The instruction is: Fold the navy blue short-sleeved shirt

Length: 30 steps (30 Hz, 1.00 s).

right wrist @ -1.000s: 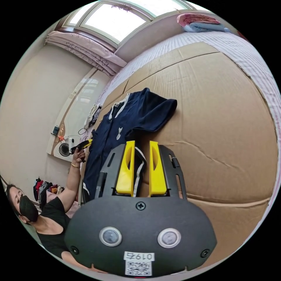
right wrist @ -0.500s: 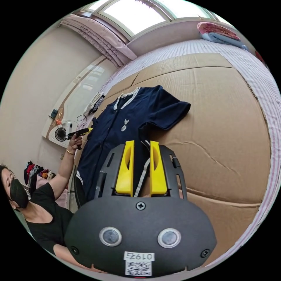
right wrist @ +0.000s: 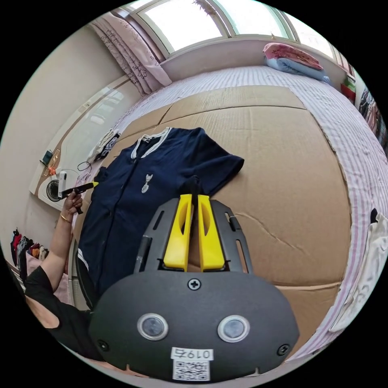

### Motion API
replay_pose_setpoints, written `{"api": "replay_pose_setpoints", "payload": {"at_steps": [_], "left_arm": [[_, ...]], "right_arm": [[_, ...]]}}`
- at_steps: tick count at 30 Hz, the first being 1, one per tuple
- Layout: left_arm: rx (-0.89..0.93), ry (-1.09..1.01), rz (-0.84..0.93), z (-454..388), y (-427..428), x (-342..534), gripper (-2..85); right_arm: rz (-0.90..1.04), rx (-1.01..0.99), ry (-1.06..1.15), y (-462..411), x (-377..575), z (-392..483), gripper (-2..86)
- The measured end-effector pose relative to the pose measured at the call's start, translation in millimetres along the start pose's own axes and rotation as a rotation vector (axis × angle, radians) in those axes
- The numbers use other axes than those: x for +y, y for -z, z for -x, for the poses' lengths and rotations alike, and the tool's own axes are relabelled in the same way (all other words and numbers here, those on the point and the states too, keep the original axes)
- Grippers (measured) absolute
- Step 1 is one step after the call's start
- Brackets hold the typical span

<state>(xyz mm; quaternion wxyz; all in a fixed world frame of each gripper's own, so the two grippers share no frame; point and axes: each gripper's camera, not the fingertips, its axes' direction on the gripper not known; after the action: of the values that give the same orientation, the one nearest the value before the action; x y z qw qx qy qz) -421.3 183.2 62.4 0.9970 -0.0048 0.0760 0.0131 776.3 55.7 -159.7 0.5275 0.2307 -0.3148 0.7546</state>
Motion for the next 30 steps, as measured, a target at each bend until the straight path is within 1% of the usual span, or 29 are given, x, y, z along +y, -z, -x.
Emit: {"api": "replay_pose_setpoints", "payload": {"at_steps": [1, 2, 4, 11, 13, 15, 19, 22, 25, 26, 27, 28, 30], "left_arm": [[-0.020, -0.008, -0.002, -2.5, 0.5, -0.2, 1.2], [-0.049, -0.027, 0.003, -7.7, -0.6, -0.6, 1.1], [-0.074, -0.040, 0.024, -14.8, -5.5, -0.6, 1.0], [-0.209, -0.041, -0.017, -37.2, -3.0, 4.2, 1.0], [-0.245, -0.058, -0.015, -43.3, -4.2, 5.6, 1.1], [-0.272, -0.076, -0.003, -49.3, -9.2, 9.7, 1.1], [-0.237, -0.082, -0.003, -50.2, -4.3, 17.7, 1.2], [-0.173, -0.056, -0.024, -42.0, 6.1, 27.4, 1.2], [-0.100, 0.018, -0.093, -21.2, 26.9, 40.0, 1.2], [-0.098, 0.053, -0.126, -12.9, 37.5, 46.6, 1.1], [-0.095, 0.070, -0.147, -7.4, 48.0, 53.8, 1.1], [-0.091, 0.073, -0.157, -6.0, 53.4, 58.0, 1.1], [-0.057, 0.058, -0.221, -10.7, 75.5, 81.0, 1.1]], "right_arm": [[-0.024, 0.013, 0.002, 5.1, -0.3, 1.3, 1.6], [-0.017, -0.021, -0.001, 5.0, -1.7, 0.2, 1.3], [0.020, -0.024, -0.010, -1.2, -3.8, -0.9, 1.1], [0.066, 0.182, 0.099, -14.9, -6.5, 31.2, 2.4], [0.078, 0.223, 0.113, -17.9, -8.1, 35.9, 2.9], [0.074, 0.219, 0.110, -17.8, -8.2, 36.6, 3.3], [0.063, 0.170, 0.091, -10.5, -3.6, 30.4, 4.8], [0.048, 0.102, 0.077, 0.1, 4.4, 18.4, 6.0], [0.032, 0.031, 0.046, 16.5, 16.1, -1.7, 4.2], [0.028, 0.041, 0.033, 24.1, 22.0, -7.7, 1.9], [0.026, 0.054, 0.025, 28.0, 25.1, -10.2, 1.4], [0.018, 0.069, 0.019, 36.3, 31.8, -12.8, 0.6], [-0.018, 0.023, 0.019, 52.4, 44.8, -13.9, 0.3]]}}
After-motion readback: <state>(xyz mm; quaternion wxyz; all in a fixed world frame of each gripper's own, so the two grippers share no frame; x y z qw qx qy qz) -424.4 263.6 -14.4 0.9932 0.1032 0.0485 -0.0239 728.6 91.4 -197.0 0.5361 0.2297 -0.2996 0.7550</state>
